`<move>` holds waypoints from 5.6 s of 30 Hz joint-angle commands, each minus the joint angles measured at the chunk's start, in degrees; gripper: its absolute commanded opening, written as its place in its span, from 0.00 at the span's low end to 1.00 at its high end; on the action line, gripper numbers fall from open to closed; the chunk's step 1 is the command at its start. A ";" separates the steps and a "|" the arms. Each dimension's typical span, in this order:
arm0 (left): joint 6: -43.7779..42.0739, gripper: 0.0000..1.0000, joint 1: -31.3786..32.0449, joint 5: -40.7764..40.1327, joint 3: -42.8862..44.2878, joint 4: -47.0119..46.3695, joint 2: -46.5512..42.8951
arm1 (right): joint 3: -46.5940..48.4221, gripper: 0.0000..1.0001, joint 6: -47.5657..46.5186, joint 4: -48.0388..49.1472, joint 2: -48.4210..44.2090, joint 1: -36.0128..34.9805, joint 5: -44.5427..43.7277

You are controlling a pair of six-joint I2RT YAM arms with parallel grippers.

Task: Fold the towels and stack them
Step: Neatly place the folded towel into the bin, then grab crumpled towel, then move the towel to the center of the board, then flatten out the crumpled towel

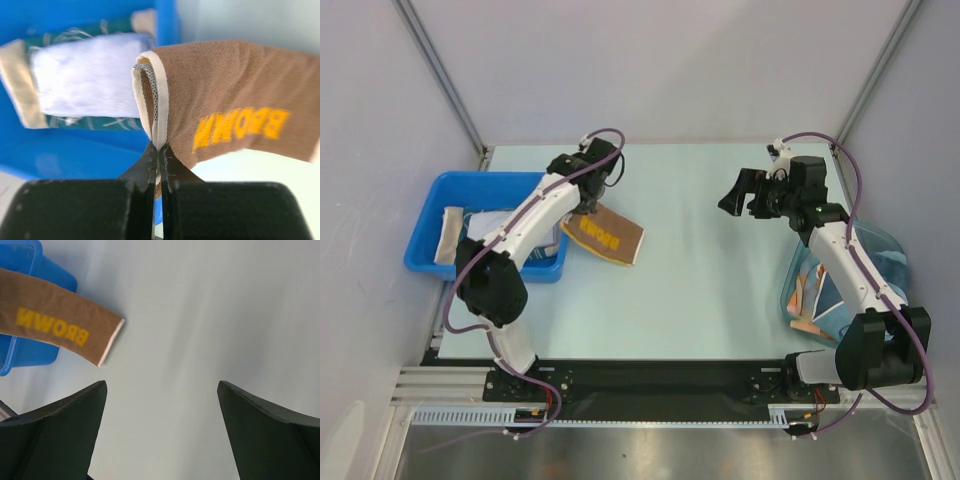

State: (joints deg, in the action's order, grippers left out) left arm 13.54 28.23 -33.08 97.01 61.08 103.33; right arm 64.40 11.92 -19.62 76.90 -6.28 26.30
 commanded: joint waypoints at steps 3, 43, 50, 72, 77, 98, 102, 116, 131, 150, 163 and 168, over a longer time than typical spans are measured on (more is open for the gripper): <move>-3.60 0.01 -1.59 -5.85 5.38 3.96 -6.12 | 0.20 1.00 0.03 1.07 -0.88 0.22 -0.20; -14.43 0.12 -40.88 -4.42 -5.35 -19.34 7.23 | 3.71 1.00 1.88 4.24 4.22 -3.82 -2.40; -8.46 0.50 -41.50 -9.13 -3.51 -18.99 3.29 | 4.77 1.00 2.31 1.25 3.52 -3.91 -4.77; -0.36 1.00 -4.06 40.97 -25.73 -33.56 -34.16 | 1.18 0.98 32.26 -31.62 2.99 20.60 -55.58; 0.09 1.00 -4.15 46.35 -24.85 -31.46 -32.14 | -4.72 0.92 35.27 -26.71 5.35 24.20 -55.04; 1.49 0.48 -4.32 39.94 -28.10 -32.69 -30.03 | 5.70 0.00 27.37 -23.70 10.38 25.89 -54.25; 1.23 0.86 -5.82 43.36 -25.39 -31.37 -28.89 | 15.72 0.00 24.22 -30.47 6.87 24.13 -53.04; 1.66 0.93 -5.90 51.09 -23.71 -34.70 -38.81 | 40.28 0.00 17.87 -10.18 4.13 -3.27 0.59; -0.09 0.95 -8.37 47.58 -34.08 -31.63 -38.39 | -20.09 0.00 14.27 10.04 -7.65 -20.08 -12.06; 4.21 0.96 7.19 59.73 -48.76 -54.48 -32.32 | -10.35 0.00 25.85 11.96 -12.04 -19.29 -4.15; 8.00 0.03 13.08 57.25 -48.60 -61.55 -23.25 | -9.21 0.11 25.35 11.27 -13.27 -20.18 -10.47; 4.75 0.00 13.08 56.38 -40.78 -46.95 -30.28 | -10.08 0.21 24.55 11.17 -13.45 -12.20 -12.42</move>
State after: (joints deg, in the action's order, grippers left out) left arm 20.56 41.12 23.90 49.58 8.14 79.61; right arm 53.80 37.39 -9.76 65.32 -23.00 16.82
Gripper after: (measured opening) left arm 0.025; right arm 0.208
